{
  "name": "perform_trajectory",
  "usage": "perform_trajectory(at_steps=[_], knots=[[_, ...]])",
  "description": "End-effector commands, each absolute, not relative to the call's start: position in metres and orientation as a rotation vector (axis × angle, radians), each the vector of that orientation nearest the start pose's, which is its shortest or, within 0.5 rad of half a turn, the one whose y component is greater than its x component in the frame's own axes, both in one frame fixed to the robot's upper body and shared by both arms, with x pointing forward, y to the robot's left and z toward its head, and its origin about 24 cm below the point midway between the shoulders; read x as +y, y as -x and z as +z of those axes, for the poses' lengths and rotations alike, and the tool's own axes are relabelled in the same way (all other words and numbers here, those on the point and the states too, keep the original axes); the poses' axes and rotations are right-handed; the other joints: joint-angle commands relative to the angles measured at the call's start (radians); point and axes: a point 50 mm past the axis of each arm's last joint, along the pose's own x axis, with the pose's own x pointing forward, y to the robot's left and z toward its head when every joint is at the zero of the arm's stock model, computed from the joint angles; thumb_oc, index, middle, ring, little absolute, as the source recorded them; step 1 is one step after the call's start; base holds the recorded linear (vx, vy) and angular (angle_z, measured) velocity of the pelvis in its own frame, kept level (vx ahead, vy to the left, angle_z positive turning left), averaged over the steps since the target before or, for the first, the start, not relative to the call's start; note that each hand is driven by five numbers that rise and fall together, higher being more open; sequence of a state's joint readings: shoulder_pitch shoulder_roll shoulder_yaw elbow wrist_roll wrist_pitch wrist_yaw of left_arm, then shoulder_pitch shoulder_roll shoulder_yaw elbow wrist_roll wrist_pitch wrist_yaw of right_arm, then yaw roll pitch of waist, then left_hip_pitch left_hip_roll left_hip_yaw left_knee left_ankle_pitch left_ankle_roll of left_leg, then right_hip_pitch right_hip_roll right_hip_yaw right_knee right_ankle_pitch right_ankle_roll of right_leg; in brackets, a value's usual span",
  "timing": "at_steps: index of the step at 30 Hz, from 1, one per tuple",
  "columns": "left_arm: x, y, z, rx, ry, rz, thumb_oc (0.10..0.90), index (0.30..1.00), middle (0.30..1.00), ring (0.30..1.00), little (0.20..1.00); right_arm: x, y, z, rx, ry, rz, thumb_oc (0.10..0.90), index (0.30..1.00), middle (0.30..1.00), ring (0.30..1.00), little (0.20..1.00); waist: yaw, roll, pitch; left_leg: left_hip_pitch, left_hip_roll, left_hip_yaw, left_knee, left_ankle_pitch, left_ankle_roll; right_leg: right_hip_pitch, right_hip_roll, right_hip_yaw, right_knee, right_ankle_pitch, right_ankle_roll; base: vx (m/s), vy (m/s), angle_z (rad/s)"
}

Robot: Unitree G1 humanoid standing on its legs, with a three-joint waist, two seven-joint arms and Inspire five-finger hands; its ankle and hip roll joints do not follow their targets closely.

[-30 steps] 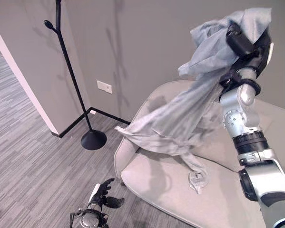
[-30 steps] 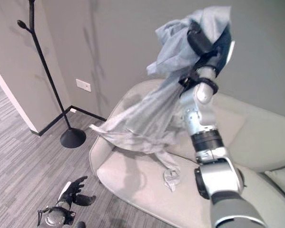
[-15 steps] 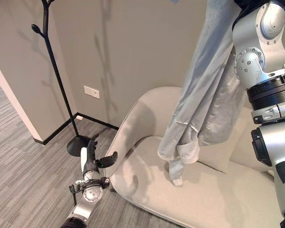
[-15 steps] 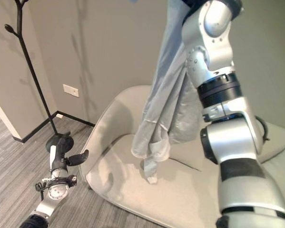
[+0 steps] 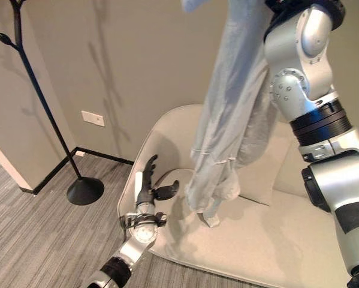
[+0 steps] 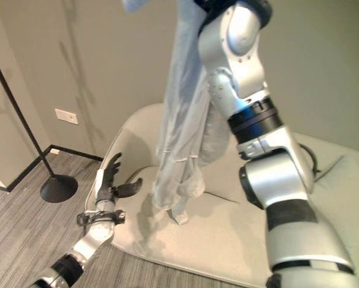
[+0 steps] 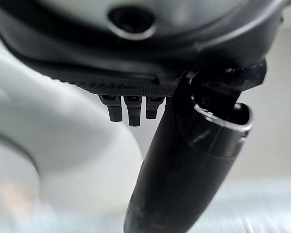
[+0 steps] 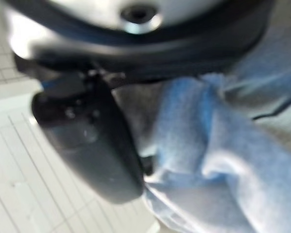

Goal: Hang the clothes on the sofa on the clothes rack.

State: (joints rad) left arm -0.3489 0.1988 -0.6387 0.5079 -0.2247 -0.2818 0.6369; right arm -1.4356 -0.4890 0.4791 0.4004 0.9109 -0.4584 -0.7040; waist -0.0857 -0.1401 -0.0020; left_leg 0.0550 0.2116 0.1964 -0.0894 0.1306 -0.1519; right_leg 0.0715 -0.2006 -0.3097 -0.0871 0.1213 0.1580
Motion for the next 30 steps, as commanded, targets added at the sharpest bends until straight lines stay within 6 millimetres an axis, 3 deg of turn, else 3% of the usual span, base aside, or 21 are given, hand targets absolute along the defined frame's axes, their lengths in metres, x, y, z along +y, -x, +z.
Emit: perform_trajectory(at_steps=[1,2,8,9,10,11,15,21,26,30], knots=[[0.054,-0.312,0.065,-0.259,-0.103,-0.046,0.800,0.900,0.900,0.900,0.900,-0.100,-0.293,0.447,-1.201,-0.613,0.110,0.400,0.300,0.300,0.300,0.300,0.046,-0.015,-0.085,0.077,0.056,-0.031,0.002,-0.176,-0.015,-0.090,-0.082,0.077,0.069,-0.006,0.068,0.01,-0.010,-0.21],[0.040,-0.316,0.066,-0.252,-0.146,-0.074,0.800,0.900,0.900,0.900,0.900,-0.093,-0.288,0.446,-1.209,-0.644,0.162,0.400,0.300,0.300,0.300,0.300,0.030,-0.014,-0.087,0.079,0.055,-0.025,0.002,-0.177,-0.015,-0.094,-0.081,0.087,0.067,-0.005,0.068,0.01,-0.010,-0.19],[0.029,-0.330,0.061,-0.229,-0.320,-0.030,0.800,0.900,0.900,0.900,0.900,-0.084,-0.276,0.441,-1.229,-0.679,0.250,0.400,0.300,0.300,0.300,0.300,-0.004,-0.009,-0.088,0.084,0.052,-0.006,0.002,-0.179,-0.016,-0.110,-0.078,0.111,0.069,-0.002,0.067,0.01,-0.007,-0.15],[0.035,-0.337,0.057,-0.188,-0.370,0.024,0.425,0.338,0.338,0.338,0.338,-0.081,-0.269,0.437,-1.248,-0.673,0.300,0.400,0.300,0.300,0.300,0.300,-0.023,-0.005,-0.089,0.087,0.051,0.004,0.002,-0.180,-0.016,-0.119,-0.075,0.125,0.068,0.003,0.067,-0.01,-0.004,-0.22],[0.046,-0.345,0.056,-0.153,-0.387,0.092,0.400,0.300,0.300,0.300,0.300,-0.081,-0.262,0.436,-1.269,-0.665,0.343,0.400,0.300,0.300,0.300,0.300,-0.043,0.001,-0.090,0.092,0.050,0.018,0.002,-0.178,-0.016,-0.133,-0.073,0.141,0.071,0.007,0.068,-0.01,-0.004,-0.21],[0.046,-0.345,0.056,-0.153,-0.387,0.092,0.400,0.300,0.300,0.300,0.300,-0.081,-0.262,0.435,-1.269,-0.664,0.343,0.400,0.300,0.300,0.300,0.300,-0.042,0.002,-0.090,0.092,0.050,0.019,0.002,-0.178,-0.016,-0.134,-0.073,0.142,0.071,0.007,0.068,-0.01,-0.001,-0.24],[0.076,-0.349,0.046,-0.065,-0.341,0.268,0.400,0.300,0.300,0.300,0.300,-0.085,-0.249,0.430,-1.311,-0.640,0.405,0.400,0.300,0.300,0.300,0.300,-0.076,0.019,-0.093,0.110,0.052,0.057,0.002,-0.180,-0.018,-0.154,-0.065,0.179,0.069,0.012,0.068,0.01,0.006,-0.35],[0.100,-0.335,0.040,-0.070,-0.212,0.438,0.400,0.300,0.300,0.300,0.300,-0.109,-0.252,0.423,-1.325,-0.610,0.316,0.400,0.300,0.300,0.300,0.300,-0.060,0.031,-0.091,0.125,0.053,0.070,0.002,-0.184,-0.014,-0.151,-0.062,0.188,0.070,0.005,0.068,-0.01,0.012,-0.16],[0.142,-0.319,0.065,-0.261,-0.169,0.581,0.400,0.300,0.300,0.300,0.300,-0.143,-0.254,0.410,-1.342,-0.522,0.200,0.400,0.300,0.300,0.300,0.300,-0.018,0.028,-0.084,0.130,0.047,0.057,0.002,-0.190,-0.005,-0.135,-0.075,0.172,0.075,0.004,0.076,-0.03,0.050,0.02],[0.196,-0.291,0.086,-0.421,-0.264,0.726,0.400,0.300,0.300,0.300,0.300,-0.176,-0.253,0.379,-1.309,-0.440,0.121,0.400,0.300,0.300,0.300,0.300,0.014,0.022,-0.076,0.148,0.028,0.049,0.002,-0.207,0.011,-0.117,-0.095,0.166,0.082,0.004,0.090,-0.01,0.112,0.06]])
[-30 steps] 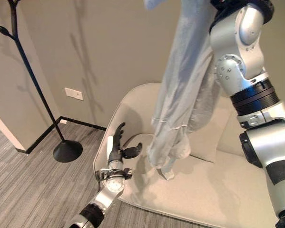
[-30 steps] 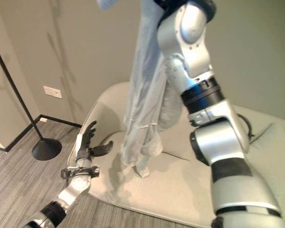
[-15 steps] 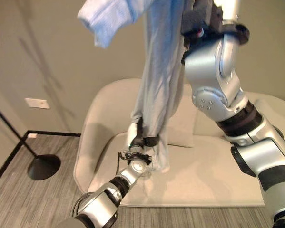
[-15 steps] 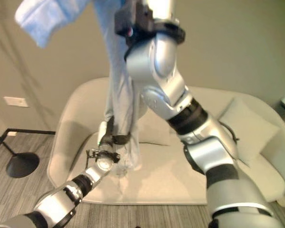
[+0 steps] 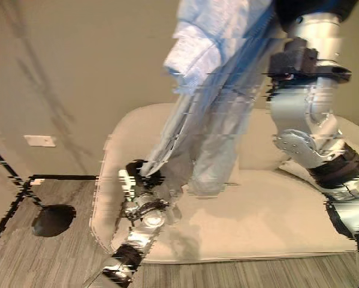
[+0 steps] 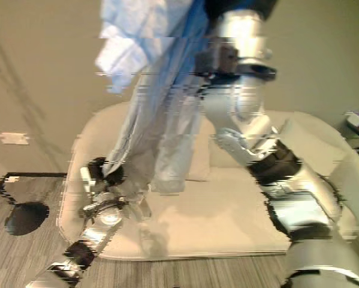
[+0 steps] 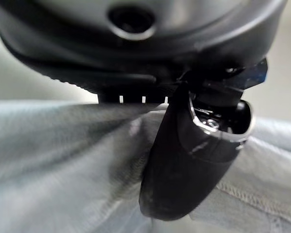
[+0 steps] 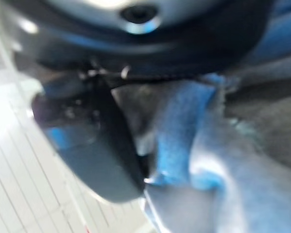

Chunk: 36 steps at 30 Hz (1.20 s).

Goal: Hang the clothes on the sofa on the clothes rack.

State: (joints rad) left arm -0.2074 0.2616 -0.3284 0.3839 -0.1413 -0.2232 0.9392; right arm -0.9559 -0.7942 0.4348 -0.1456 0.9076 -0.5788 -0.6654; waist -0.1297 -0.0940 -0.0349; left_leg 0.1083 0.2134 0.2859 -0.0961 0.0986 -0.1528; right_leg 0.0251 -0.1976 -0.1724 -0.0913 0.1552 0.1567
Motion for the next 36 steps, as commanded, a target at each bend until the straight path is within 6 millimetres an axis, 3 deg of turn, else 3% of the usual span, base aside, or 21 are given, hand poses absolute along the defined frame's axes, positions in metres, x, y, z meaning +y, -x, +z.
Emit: perform_trajectory(at_steps=[1,2,3,4,5,10,12,14,17,18,19,21,22,23,24,26,27,30,32,34,36], knots=[[0.212,-0.283,0.094,-0.471,-0.316,0.782,0.400,0.300,0.300,0.300,0.300,-0.184,-0.253,0.368,-1.289,-0.427,0.102,0.400,0.300,0.300,0.300,0.300,0.067,-0.026,-0.040,0.100,0.018,-0.041,0.009,-0.181,0.017,-0.066,-0.105,0.027,0.088,-0.028,0.097,-0.05,0.204,0.06],[0.239,-0.266,0.111,-0.562,-0.409,0.882,0.400,0.300,0.300,0.300,0.300,-0.199,-0.248,0.345,-1.251,-0.393,0.074,0.400,0.300,0.300,0.300,0.300,0.082,-0.031,-0.031,0.109,-0.001,-0.046,0.009,-0.191,0.030,-0.062,-0.120,0.027,0.096,-0.023,0.104,-0.04,0.164,0.10],[0.239,-0.265,0.110,-0.561,-0.416,0.879,0.400,0.300,0.300,0.300,0.300,-0.200,-0.248,0.343,-1.248,-0.396,0.071,0.400,0.300,0.300,0.300,0.300,0.083,-0.036,-0.033,0.111,-0.002,-0.046,0.009,-0.191,0.030,-0.061,-0.121,0.027,0.097,-0.024,0.105,-0.10,0.242,0.11],[0.261,-0.249,0.127,-0.640,-0.518,0.965,0.400,0.300,0.300,0.300,0.300,-0.214,-0.242,0.319,-1.204,-0.376,0.042,0.400,0.300,0.300,0.300,0.300,0.096,-0.040,-0.022,0.110,-0.024,-0.057,0.009,-0.199,0.042,-0.063,-0.140,0.020,0.111,-0.012,0.105,-0.10,0.181,0.09],[0.268,-0.243,0.135,-0.677,-0.569,0.994,0.400,0.300,0.300,0.300,0.300,-0.221,-0.238,0.311,-1.195,-0.359,0.031,0.400,0.300,0.300,0.300,0.300,0.102,-0.044,-0.015,0.106,-0.037,-0.067,0.010,-0.203,0.048,-0.066,-0.149,0.018,0.122,-0.006,0.105,-0.16,0.250,0.15],[0.284,-0.226,0.176,-0.866,-0.747,1.033,0.400,0.300,0.300,0.300,0.300,-0.253,-0.217,0.274,-1.099,-0.298,-0.033,0.400,0.300,0.300,0.300,0.300,0.119,-0.079,0.015,0.065,-0.123,-0.117,0.009,-0.210,0.077,-0.091,-0.226,0.001,0.151,0.117,0.105,-0.15,0.178,0.27],[0.288,-0.224,0.189,-0.921,-0.787,1.045,0.400,0.300,0.300,0.300,0.300,-0.257,-0.217,0.259,-1.032,-0.299,-0.037,0.400,0.300,0.300,0.300,0.300,0.126,-0.084,0.038,0.051,-0.158,-0.121,0.009,-0.209,0.089,-0.128,-0.271,-0.033,0.151,0.230,0.105,-0.21,0.196,0.37],[0.291,-0.220,0.199,-0.967,-0.798,1.054,0.400,0.300,0.300,0.300,0.300,-0.258,-0.213,0.250,-0.997,-0.265,-0.030,0.400,0.300,0.300,0.300,0.300,0.124,-0.073,0.053,0.030,-0.184,-0.122,0.009,-0.206,0.110,-0.144,-0.284,-0.072,0.182,0.181,0.105,-0.22,0.282,0.16],[0.294,-0.216,0.204,-0.998,-0.806,1.039,0.400,0.300,0.300,0.300,0.300,-0.252,-0.210,0.247,-0.959,-0.160,0.033,0.400,0.300,0.300,0.300,0.300,0.129,-0.052,0.077,0.002,-0.202,-0.112,0.009,-0.178,0.142,-0.153,-0.189,-0.077,0.322,0.010,0.078,-0.23,0.271,0.08],[0.297,-0.214,0.204,-0.992,-0.820,1.047,0.400,0.300,0.300,0.300,0.300,-0.248,-0.209,0.249,-0.956,-0.123,0.067,0.400,0.300,0.300,0.300,0.300,0.133,-0.042,0.084,-0.006,-0.209,-0.103,0.009,-0.167,0.157,-0.153,-0.136,-0.097,0.385,-0.050,0.064,-0.31,0.333,0.01],[0.301,-0.207,0.196,-0.959,-0.813,1.063,0.400,0.300,0.300,0.300,0.300,-0.238,-0.210,0.249,-0.940,-0.081,0.135,0.400,0.300,0.300,0.300,0.300,0.143,-0.029,0.087,-0.020,-0.217,-0.078,0.009,-0.139,0.175,-0.163,-0.051,-0.144,0.529,-0.157,0.031,-0.27,0.301,-0.05],[0.302,-0.199,0.186,-0.924,-0.759,1.080,0.400,0.300,0.300,0.300,0.300,-0.232,-0.213,0.245,-0.912,-0.059,0.162,0.400,0.300,0.300,0.300,0.300,0.153,-0.037,0.085,-0.027,-0.228,-0.063,0.010,-0.125,0.178,-0.139,0.023,-0.163,0.592,-0.237,0.014,-0.22,0.102,-0.27],[0.306,-0.194,0.178,-0.884,-0.714,1.112,0.400,0.300,0.300,0.300,0.300,-0.227,-0.215,0.242,-0.906,-0.062,0.173,0.400,0.300,0.300,0.300,0.300,0.172,-0.056,0.080,-0.062,-0.235,-0.043,0.018,-0.101,0.171,-0.071,0.081,-0.168,0.524,-0.298,-0.023,-0.17,-0.056,-0.26],[0.306,-0.194,0.178,-0.883,-0.716,1.113,0.400,0.300,0.300,0.300,0.300,-0.226,-0.215,0.242,-0.906,-0.064,0.174,0.400,0.300,0.300,0.300,0.300,0.172,-0.056,0.082,-0.058,-0.233,-0.042,0.017,-0.101,0.168,-0.063,0.085,-0.168,0.515,-0.296,-0.026,-0.20,-0.103,-0.05],[0.309,-0.191,0.175,-0.855,-0.718,1.112,0.400,0.300,0.300,0.300,0.300,-0.224,-0.217,0.238,-0.893,-0.080,0.163,0.400,0.300,0.300,0.300,0.300,0.186,-0.065,0.072,-0.077,-0.232,-0.031,0.020,-0.091,0.163,-0.027,0.105,-0.165,0.458,-0.336,-0.065,-0.11,-0.146,-0.14],[0.312,-0.181,0.164,-0.808,-0.646,1.138,0.400,0.300,0.300,0.300,0.300,-0.219,-0.220,0.231,-0.878,-0.114,0.153,0.400,0.300,0.300,0.300,0.300,0.236,-0.086,0.055,-0.178,-0.215,-0.004,0.078,-0.067,0.141,0.045,0.163,-0.057,0.207,-0.322,-0.086,-0.22,-0.226,-0.58],[0.312,-0.181,0.164,-0.808,-0.645,1.137,0.400,0.300,0.300,0.300,0.300,-0.219,-0.219,0.231,-0.878,-0.114,0.153,0.400,0.300,0.300,0.300,0.300,0.239,-0.085,0.053,-0.183,-0.212,0.000,0.083,-0.069,0.140,0.044,0.166,-0.053,0.199,-0.316,-0.088,-0.19,-0.159,-0.77],[0.299,-0.182,0.156,-0.784,-0.611,1.025,0.400,0.300,0.300,0.300,0.300,-0.220,-0.217,0.230,-0.898,-0.063,0.112,0.400,0.300,0.300,0.300,0.300,0.265,-0.063,0.058,-0.271,-0.205,-0.033,0.160,-0.028,0.119,0.092,0.174,-0.060,0.083,-0.279,-0.104,-0.13,-0.072,-0.36],[0.299,-0.182,0.156,-0.784,-0.610,1.024,0.400,0.300,0.300,0.300,0.300,-0.220,-0.216,0.230,-0.898,-0.062,0.111,0.400,0.300,0.300,0.300,0.300,0.264,-0.062,0.057,-0.273,-0.205,-0.035,0.162,-0.029,0.118,0.093,0.175,-0.062,0.079,-0.277,-0.104,-0.12,-0.016,0.24],[0.289,-0.189,0.151,-0.783,-0.522,0.982,0.400,0.300,0.300,0.300,0.300,-0.219,-0.218,0.225,-0.886,-0.049,0.071,0.400,0.300,0.300,0.300,0.300,0.268,-0.033,0.081,-0.341,-0.191,-0.100,0.204,0.032,0.075,0.105,0.173,-0.082,0.039,-0.262,-0.111,-0.22,0.007,0.25],[0.281,-0.190,0.151,-0.789,-0.470,0.952,0.400,0.300,0.300,0.300,0.300,-0.216,-0.218,0.224,-0.890,-0.029,0.065,0.400,0.300,0.300,0.300,0.300,0.261,-0.027,0.089,-0.331,-0.180,-0.131,0.216,0.013,0.071,0.099,0.149,-0.089,0.037,-0.249,-0.104,-0.15,0.070,0.18]])
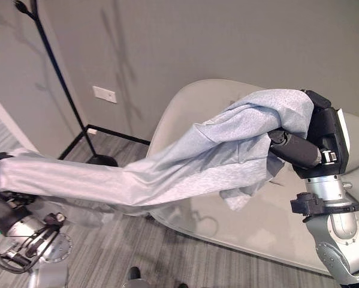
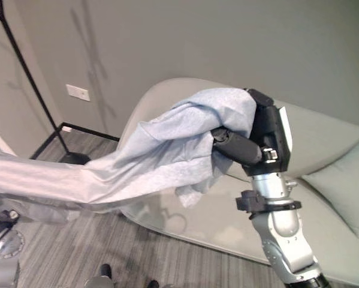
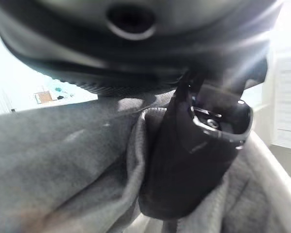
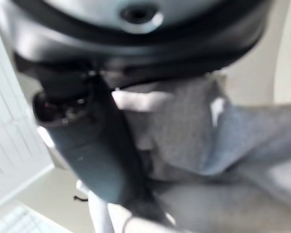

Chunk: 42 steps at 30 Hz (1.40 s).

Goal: Hang the clothes on the sofa on the clothes rack.

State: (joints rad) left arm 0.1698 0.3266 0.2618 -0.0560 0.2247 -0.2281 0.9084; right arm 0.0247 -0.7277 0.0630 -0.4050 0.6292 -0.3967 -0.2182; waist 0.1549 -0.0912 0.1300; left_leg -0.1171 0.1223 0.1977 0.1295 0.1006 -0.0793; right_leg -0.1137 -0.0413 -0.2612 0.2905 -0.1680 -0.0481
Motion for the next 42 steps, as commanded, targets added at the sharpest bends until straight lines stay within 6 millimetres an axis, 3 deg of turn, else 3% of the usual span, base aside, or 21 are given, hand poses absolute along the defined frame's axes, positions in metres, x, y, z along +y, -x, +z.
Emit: perform_trajectory(at_steps=[1,5,10,12,14,16,19,23,26,27,28,29,30,31,32,33,37,39,40,41,42], knots=[[0.279,-0.191,0.151,-0.794,-0.455,0.933,0.400,0.300,0.300,0.300,0.300,-0.215,-0.218,0.223,-0.890,-0.031,0.068,0.400,0.300,0.300,0.300,0.300,-0.030,-0.032,-0.076,-0.086,-0.082,-0.056,-0.012,-0.005,0.003,0.230,-0.021,-0.006,-0.338,0.084,0.105,-0.14,0.119,0.18],[0.266,-0.199,0.146,-0.772,-0.407,0.845,0.400,0.300,0.300,0.300,0.300,-0.211,-0.219,0.220,-0.882,-0.016,0.065,0.400,0.300,0.300,0.300,0.300,-0.069,-0.022,-0.093,0.043,0.009,-0.130,-0.061,-0.047,-0.003,0.193,-0.072,-0.022,-0.319,0.107,0.128,-0.08,0.164,0.19],[0.253,-0.208,0.137,-0.735,-0.373,0.743,0.400,0.300,0.300,0.300,0.300,-0.210,-0.220,0.219,-0.893,0.052,0.013,0.400,0.300,0.300,0.300,0.300,-0.117,0.031,-0.103,0.098,0.201,-0.133,-0.162,0.113,-0.069,0.157,-0.122,-0.046,-0.293,0.106,0.164,-0.03,0.308,0.27],[0.248,-0.211,0.134,-0.725,-0.354,0.720,0.400,0.300,0.300,0.300,0.300,-0.212,-0.220,0.217,-0.890,0.076,-0.025,0.400,0.300,0.300,0.300,0.300,-0.125,0.058,-0.100,0.100,0.252,-0.127,-0.204,0.170,-0.104,0.157,-0.139,-0.043,-0.281,0.103,0.182,0.03,0.417,0.12],[0.244,-0.213,0.130,-0.713,-0.333,0.694,0.400,0.300,0.300,0.300,0.300,-0.215,-0.219,0.214,-0.884,0.086,-0.055,0.400,0.300,0.300,0.300,0.300,-0.129,0.082,-0.098,0.083,0.270,-0.143,-0.211,0.166,-0.126,0.158,-0.169,-0.043,-0.270,0.108,0.205,0.10,0.505,0.12],[0.234,-0.213,0.121,-0.667,-0.297,0.626,0.400,0.300,0.300,0.300,0.300,-0.219,-0.216,0.207,-0.852,0.098,-0.099,0.400,0.300,0.300,0.300,0.300,-0.137,0.098,-0.108,0.073,0.253,-0.137,-0.197,0.039,-0.121,0.187,-0.222,-0.044,-0.268,0.121,0.239,0.17,0.552,0.16],[0.224,-0.220,0.118,-0.645,-0.266,0.541,0.400,0.300,0.300,0.300,0.300,-0.218,-0.215,0.193,-0.796,0.113,-0.140,0.400,0.300,0.300,0.300,0.300,-0.129,0.053,-0.094,0.012,0.154,-0.154,-0.052,-0.077,-0.083,0.211,-0.325,-0.049,-0.233,0.175,0.259,0.10,0.415,0.62],[0.223,-0.225,0.128,-0.681,-0.335,0.483,0.400,0.300,0.300,0.300,0.300,-0.211,-0.224,0.189,-0.793,0.115,-0.171,0.400,0.300,0.300,0.300,0.300,-0.113,0.008,-0.077,0.017,0.055,-0.123,-0.051,-0.137,-0.001,0.143,-0.426,-0.065,-0.114,0.289,0.249,0.03,0.373,0.22],[0.223,-0.226,0.130,-0.685,-0.336,0.492,0.400,0.300,0.300,0.300,0.300,-0.203,-0.228,0.192,-0.815,0.106,-0.169,0.400,0.300,0.300,0.300,0.300,-0.098,0.000,-0.061,0.056,0.013,-0.080,-0.069,-0.150,0.035,0.115,-0.482,-0.129,-0.035,0.337,0.243,0.06,0.386,-0.30],[0.221,-0.226,0.130,-0.688,-0.366,0.469,0.400,0.300,0.300,0.300,0.300,-0.203,-0.225,0.193,-0.833,0.117,-0.171,0.400,0.300,0.300,0.300,0.300,-0.114,0.003,-0.065,0.083,-0.020,-0.074,-0.101,-0.146,0.060,0.094,-0.402,-0.117,0.032,0.256,0.207,0.10,0.258,-0.30],[0.221,-0.226,0.130,-0.687,-0.367,0.468,0.400,0.300,0.300,0.300,0.300,-0.203,-0.225,0.193,-0.832,0.118,-0.171,0.400,0.300,0.300,0.300,0.300,-0.110,0.002,-0.065,0.087,-0.017,-0.070,-0.105,-0.145,0.057,0.089,-0.401,-0.112,0.041,0.249,0.204,0.16,0.372,-0.19],[0.220,-0.227,0.129,-0.684,-0.373,0.462,0.400,0.300,0.300,0.300,0.300,-0.204,-0.223,0.193,-0.835,0.136,-0.171,0.400,0.300,0.300,0.300,0.300,-0.120,0.001,-0.067,0.109,-0.035,-0.076,-0.126,-0.145,0.067,0.072,-0.334,-0.071,0.054,0.204,0.193,0.18,0.248,0.13],[0.219,-0.225,0.126,-0.672,-0.363,0.457,0.400,0.300,0.300,0.300,0.300,-0.210,-0.219,0.197,-0.859,0.164,-0.187,0.400,0.300,0.300,0.300,0.300,-0.135,0.001,-0.071,0.139,-0.057,-0.075,-0.157,-0.144,0.078,0.043,-0.212,-0.035,0.057,0.125,0.177,0.22,0.318,-0.02],[0.220,-0.225,0.126,-0.665,-0.349,0.463,0.400,0.300,0.300,0.300,0.300,-0.210,-0.219,0.199,-0.868,0.158,-0.184,0.400,0.300,0.300,0.300,0.300,-0.138,-0.001,-0.072,0.151,-0.065,-0.068,-0.168,-0.143,0.079,0.030,-0.171,-0.037,0.048,0.106,0.162,0.17,0.197,-0.14],[0.220,-0.225,0.126,-0.665,-0.349,0.464,0.400,0.300,0.300,0.300,0.300,-0.210,-0.219,0.199,-0.868,0.158,-0.183,0.400,0.300,0.300,0.300,0.300,-0.137,0.001,-0.072,0.154,-0.063,-0.066,-0.170,-0.143,0.077,0.031,-0.169,-0.036,0.048,0.105,0.160,0.24,0.137,-0.06],[0.221,-0.230,0.126,-0.656,-0.322,0.496,0.400,0.300,0.300,0.300,0.300,-0.210,-0.217,0.201,-0.888,0.153,-0.174,0.400,0.300,0.300,0.300,0.300,-0.171,-0.026,-0.058,0.194,-0.092,-0.083,-0.186,-0.164,0.080,-0.061,-0.048,-0.011,-0.033,0.128,0.151,0.26,0.084,-0.09],[0.213,-0.237,0.128,-0.677,-0.312,0.494,0.400,0.300,0.300,0.300,0.300,-0.213,-0.213,0.203,-0.900,0.189,-0.196,0.400,0.300,0.300,0.300,0.300,-0.206,-0.046,-0.047,0.225,-0.110,-0.113,-0.181,-0.198,0.082,-0.112,-0.029,0.048,-0.135,0.200,0.172,0.20,0.022,0.14],[0.211,-0.238,0.127,-0.676,-0.324,0.487,0.400,0.300,0.300,0.300,0.300,-0.215,-0.210,0.203,-0.908,0.203,-0.209,0.400,0.300,0.300,0.300,0.300,-0.213,-0.058,-0.058,0.232,-0.121,-0.128,-0.170,-0.218,0.082,-0.060,-0.028,0.051,-0.200,0.196,0.168,0.24,-0.035,0.72],[0.213,-0.236,0.125,-0.668,-0.344,0.514,0.400,0.300,0.300,0.300,0.300,-0.216,-0.210,0.201,-0.909,0.205,-0.229,0.400,0.300,0.300,0.300,0.300,-0.210,-0.065,-0.083,0.252,-0.122,-0.118,-0.141,-0.260,0.081,-0.017,-0.011,0.062,-0.209,0.188,0.146,0.55,-0.101,0.67],[0.218,-0.231,0.124,-0.666,-0.337,0.567,0.400,0.300,0.300,0.300,0.300,-0.217,-0.210,0.203,-0.927,0.263,-0.262,0.400,0.300,0.300,0.300,0.300,-0.209,-0.057,-0.126,0.251,-0.103,-0.107,-0.026,-0.327,0.065,0.045,0.007,0.069,-0.243,0.178,0.137,0.70,-0.150,0.56],[0.223,-0.234,0.133,-0.717,-0.380,0.609,0.400,0.300,0.300,0.300,0.300,-0.223,-0.210,0.209,-0.959,0.344,-0.307,0.400,0.300,0.300,0.300,0.300,-0.201,-0.057,-0.115,0.162,-0.075,-0.083,0.200,-0.284,0.023,0.097,0.005,0.066,-0.274,0.169,0.117,0.51,-0.155,0.06]])
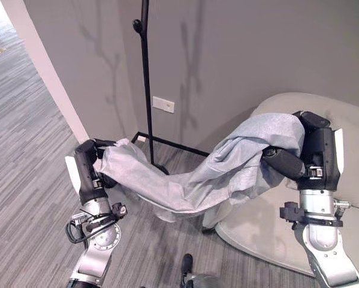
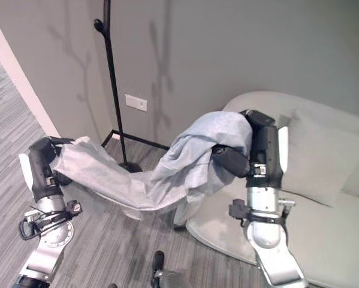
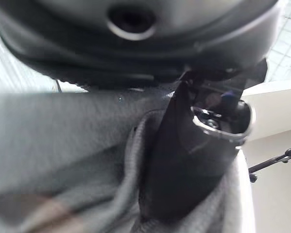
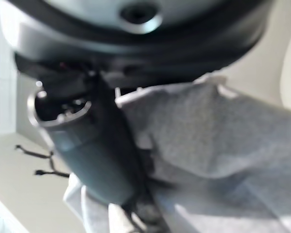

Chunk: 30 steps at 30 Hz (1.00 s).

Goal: Hang the clothes on the sofa on the clothes rack.

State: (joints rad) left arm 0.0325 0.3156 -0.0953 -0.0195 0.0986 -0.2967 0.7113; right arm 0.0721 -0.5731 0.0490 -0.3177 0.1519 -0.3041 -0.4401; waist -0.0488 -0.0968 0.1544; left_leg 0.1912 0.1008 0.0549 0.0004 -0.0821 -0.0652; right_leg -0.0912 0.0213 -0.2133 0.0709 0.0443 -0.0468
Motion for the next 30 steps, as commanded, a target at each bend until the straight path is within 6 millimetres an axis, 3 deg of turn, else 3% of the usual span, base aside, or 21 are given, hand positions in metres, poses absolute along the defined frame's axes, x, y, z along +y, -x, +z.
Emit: perform_trajectory(at_steps=[1,2,3,6,8,9,10,13,14,18,19,21,24,30], knots=[[0.226,-0.236,0.137,-0.742,-0.422,0.635,0.400,0.300,0.300,0.300,0.300,-0.224,-0.212,0.213,-0.981,0.378,-0.318,0.400,0.300,0.300,0.300,0.300,0.006,-0.050,-0.129,-0.192,-0.035,0.059,0.437,-0.073,-0.010,0.091,-0.051,0.017,-0.065,-0.047,0.101,0.25,-0.104,0.00],[0.232,-0.239,0.146,-0.789,-0.493,0.684,0.400,0.300,0.300,0.300,0.300,-0.228,-0.217,0.217,-0.994,0.463,-0.336,0.400,0.300,0.300,0.300,0.300,0.013,-0.043,-0.119,-0.241,0.005,0.074,0.555,-0.025,-0.022,0.127,-0.039,0.012,-0.084,-0.063,0.083,0.21,-0.059,-0.05],[0.243,-0.243,0.161,-0.852,-0.570,0.754,0.400,0.300,0.300,0.300,0.300,-0.233,-0.221,0.224,-1.014,0.589,-0.364,0.400,0.300,0.300,0.300,0.300,0.012,-0.045,-0.121,-0.272,0.058,0.117,0.561,0.001,-0.015,0.155,-0.043,0.009,-0.097,-0.079,0.079,0.23,-0.008,-0.12],[0.255,-0.254,0.189,-0.951,-0.697,0.869,0.400,0.300,0.300,0.300,0.300,-0.235,-0.226,0.238,-1.071,0.704,-0.380,0.400,0.300,0.300,0.300,0.300,0.020,-0.045,-0.126,-0.287,0.081,0.138,0.436,-0.054,0.005,0.181,-0.058,0.021,-0.103,-0.095,0.092,0.21,0.097,-0.12],[0.266,-0.263,0.203,-0.984,-0.802,0.927,0.400,0.300,0.300,0.300,0.300,-0.236,-0.233,0.248,-1.107,0.722,-0.390,0.400,0.300,0.300,0.300,0.300,0.029,-0.037,-0.134,-0.299,0.068,0.095,0.280,-0.017,-0.002,0.187,-0.057,0.046,-0.100,-0.111,0.100,0.25,0.179,-0.30],[0.279,-0.268,0.219,-1.011,-0.877,0.992,0.400,0.300,0.300,0.300,0.300,-0.235,-0.239,0.258,-1.145,0.762,-0.404,0.400,0.300,0.300,0.300,0.300,0.047,-0.026,-0.136,-0.316,0.057,0.015,0.134,0.076,-0.028,0.210,-0.047,0.073,-0.101,-0.129,0.103,0.21,0.142,-0.38],[0.280,-0.269,0.221,-1.014,-0.876,0.996,0.400,0.300,0.300,0.300,0.300,-0.235,-0.240,0.259,-1.150,0.760,-0.405,0.400,0.300,0.300,0.300,0.300,0.043,-0.028,-0.132,-0.312,0.055,0.014,0.116,0.094,-0.028,0.206,-0.049,0.071,-0.100,-0.124,0.102,0.21,0.122,-0.34],[0.300,-0.273,0.251,-1.052,-1.035,1.073,0.400,0.300,0.300,0.300,0.300,-0.232,-0.248,0.281,-1.234,0.787,-0.447,0.400,0.300,0.300,0.300,0.300,0.062,-0.010,-0.131,-0.352,0.057,-0.086,-0.030,0.154,-0.059,0.249,-0.040,0.120,-0.087,-0.165,0.108,0.21,0.126,-0.58],[0.304,-0.275,0.258,-1.055,-1.068,1.084,0.400,0.300,0.300,0.300,0.300,-0.233,-0.251,0.283,-1.236,0.793,-0.456,0.400,0.300,0.300,0.300,0.300,0.058,-0.006,-0.133,-0.348,0.064,-0.078,-0.041,0.167,-0.065,0.260,-0.043,0.123,-0.085,-0.171,0.113,0.19,0.138,-0.59],[0.315,-0.277,0.270,-1.038,-1.161,1.097,0.400,0.300,0.300,0.300,0.300,-0.238,-0.255,0.288,-1.225,0.906,-0.485,0.400,0.300,0.300,0.300,0.300,0.063,0.011,-0.166,-0.314,0.072,-0.048,-0.061,0.184,-0.066,0.287,-0.067,0.136,-0.084,-0.185,0.138,0.26,0.267,-0.61],[0.328,-0.277,0.278,-0.992,-1.251,1.127,0.400,0.300,0.300,0.300,0.300,-0.246,-0.260,0.297,-1.212,0.991,-0.540,0.400,0.300,0.300,0.300,0.300,0.061,0.016,-0.197,-0.289,0.044,-0.025,-0.050,0.182,-0.050,0.295,-0.105,0.140,-0.070,-0.186,0.159,0.29,0.353,-0.50],[0.341,-0.276,0.284,-0.946,-1.288,1.163,0.400,0.300,0.300,0.300,0.300,-0.251,-0.268,0.304,-1.202,1.028,-0.596,0.400,0.300,0.300,0.300,0.300,0.064,0.009,-0.214,-0.266,0.019,0.000,-0.052,0.164,-0.032,0.286,-0.134,0.156,-0.048,-0.184,0.178,0.28,0.342,-0.38],[0.361,-0.271,0.293,-0.881,-1.316,1.219,0.400,0.300,0.300,0.300,0.300,-0.267,-0.277,0.315,-1.164,1.104,-0.706,0.400,0.300,0.300,0.300,0.300,0.068,0.004,-0.229,-0.242,-0.010,0.023,-0.048,0.141,-0.012,0.268,-0.161,0.169,-0.016,-0.168,0.202,0.14,0.212,-0.17],[0.374,-0.268,0.307,-0.833,-1.314,1.247,0.400,0.300,0.300,0.300,0.300,-0.314,-0.277,0.335,-1.035,1.228,-0.907,0.400,0.300,0.300,0.300,0.300,0.060,0.001,-0.250,-0.218,-0.043,0.038,-0.057,0.114,0.013,0.256,-0.182,0.174,0.007,-0.142,0.228,0.08,0.127,0.05]])
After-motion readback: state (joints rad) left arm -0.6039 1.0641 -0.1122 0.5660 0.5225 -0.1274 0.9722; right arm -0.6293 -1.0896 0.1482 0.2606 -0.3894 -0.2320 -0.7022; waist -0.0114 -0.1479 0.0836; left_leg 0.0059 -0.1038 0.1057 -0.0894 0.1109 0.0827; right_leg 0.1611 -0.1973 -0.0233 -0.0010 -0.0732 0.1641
